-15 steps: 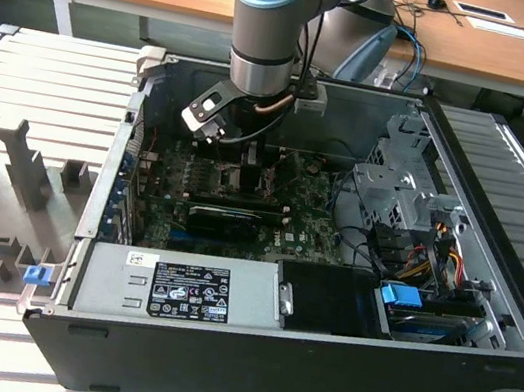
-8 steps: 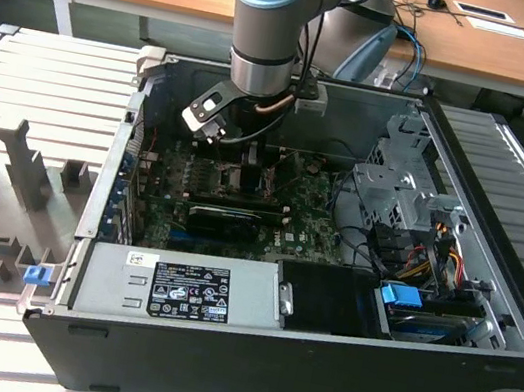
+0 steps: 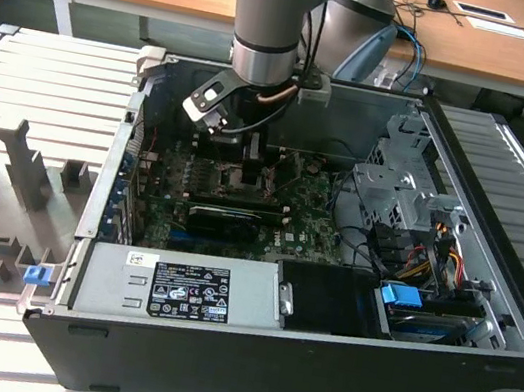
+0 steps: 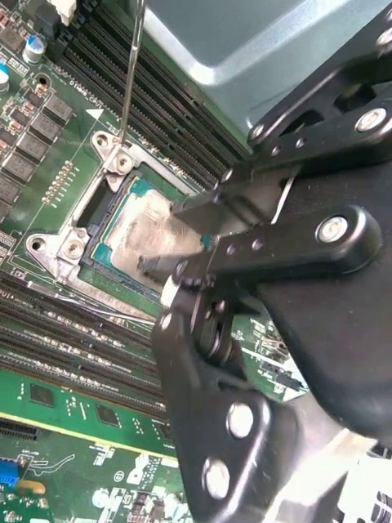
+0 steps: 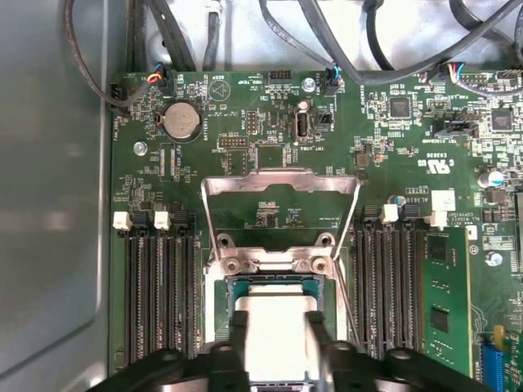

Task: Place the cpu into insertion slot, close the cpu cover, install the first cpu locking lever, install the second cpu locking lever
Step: 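Place the cpu into insertion slot, then close the cpu cover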

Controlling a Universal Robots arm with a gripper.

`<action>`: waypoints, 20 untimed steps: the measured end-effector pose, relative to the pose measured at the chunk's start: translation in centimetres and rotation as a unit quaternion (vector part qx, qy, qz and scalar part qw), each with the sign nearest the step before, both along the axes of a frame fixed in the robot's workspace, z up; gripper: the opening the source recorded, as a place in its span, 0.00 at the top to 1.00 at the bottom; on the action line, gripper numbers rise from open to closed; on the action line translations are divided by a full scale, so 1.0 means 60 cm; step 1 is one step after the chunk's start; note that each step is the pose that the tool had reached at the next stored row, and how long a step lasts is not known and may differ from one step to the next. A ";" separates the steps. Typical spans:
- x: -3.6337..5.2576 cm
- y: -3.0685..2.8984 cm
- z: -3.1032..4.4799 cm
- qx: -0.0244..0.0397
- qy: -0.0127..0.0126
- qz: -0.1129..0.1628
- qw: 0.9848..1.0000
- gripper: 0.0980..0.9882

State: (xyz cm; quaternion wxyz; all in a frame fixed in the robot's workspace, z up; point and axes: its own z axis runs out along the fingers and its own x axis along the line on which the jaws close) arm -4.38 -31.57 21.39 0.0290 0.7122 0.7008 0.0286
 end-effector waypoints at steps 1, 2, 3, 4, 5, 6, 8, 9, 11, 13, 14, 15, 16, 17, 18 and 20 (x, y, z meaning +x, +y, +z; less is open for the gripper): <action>0.000 0.0001 0.001 0.000 0.000 0.000 1.000 0.74; 0.000 0.0000 0.002 0.000 0.000 0.000 1.000 0.81; 0.000 0.0000 0.003 0.000 0.000 0.000 1.000 0.88; 0.000 0.0000 0.004 0.000 0.000 0.000 1.000 0.88; 0.000 0.0000 0.004 0.000 0.000 0.000 1.000 0.95; 0.000 0.0000 0.005 0.000 0.000 0.000 1.000 0.95; 0.000 0.0000 0.007 0.000 0.000 0.000 1.000 0.99; 0.000 0.0000 0.008 0.000 0.000 0.000 1.000 0.99; 0.000 0.0000 0.011 0.000 0.000 0.000 1.000 0.99; 0.000 0.0000 0.013 0.000 0.000 0.000 1.000 0.99; 0.000 0.0000 0.014 0.000 0.000 0.000 1.000 0.99; 0.000 0.0000 0.016 0.000 0.000 0.000 1.000 0.99; 0.000 0.0000 0.018 0.000 0.000 0.000 1.000 0.99; 0.000 0.0000 0.020 0.000 0.000 0.000 1.000 0.99; 0.000 0.0000 0.023 0.000 0.000 0.000 1.000 0.99; 0.003 0.0000 0.025 0.000 0.002 0.000 1.000 0.99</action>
